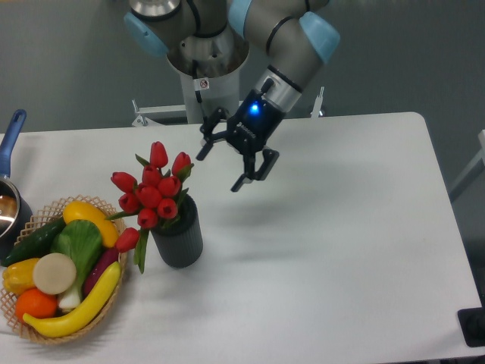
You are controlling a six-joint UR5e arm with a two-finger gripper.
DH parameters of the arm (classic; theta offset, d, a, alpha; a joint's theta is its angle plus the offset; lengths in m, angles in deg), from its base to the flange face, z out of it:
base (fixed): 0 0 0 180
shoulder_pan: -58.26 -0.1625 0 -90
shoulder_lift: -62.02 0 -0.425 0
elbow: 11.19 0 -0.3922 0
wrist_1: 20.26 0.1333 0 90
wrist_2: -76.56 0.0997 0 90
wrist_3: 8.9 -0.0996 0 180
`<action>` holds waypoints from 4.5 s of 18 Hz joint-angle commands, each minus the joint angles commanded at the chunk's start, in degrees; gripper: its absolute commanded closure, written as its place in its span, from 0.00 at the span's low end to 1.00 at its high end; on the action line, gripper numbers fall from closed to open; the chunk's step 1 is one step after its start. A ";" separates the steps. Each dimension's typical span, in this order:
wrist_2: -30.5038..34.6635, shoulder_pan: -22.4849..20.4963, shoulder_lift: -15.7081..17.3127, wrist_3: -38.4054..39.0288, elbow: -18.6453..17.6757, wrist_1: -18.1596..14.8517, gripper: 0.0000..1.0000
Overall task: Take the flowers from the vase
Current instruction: 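Lower the open gripper to the tulip stems above the vase rim, then close the gripper around the tulip stems, then lift the gripped tulips up and out of the grey vase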
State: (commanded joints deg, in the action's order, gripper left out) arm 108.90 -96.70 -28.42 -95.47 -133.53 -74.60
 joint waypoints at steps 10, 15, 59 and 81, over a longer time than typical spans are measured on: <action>0.09 4.57 -5.62 0.00 2.20 8.28 0.00; 0.09 6.77 -7.91 0.26 3.60 8.46 0.00; -3.43 7.65 -5.81 16.60 7.91 8.28 0.67; -16.51 0.36 0.61 36.91 14.15 7.93 0.67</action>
State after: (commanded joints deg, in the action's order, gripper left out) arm 92.38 -96.34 -27.81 -58.56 -119.38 -66.67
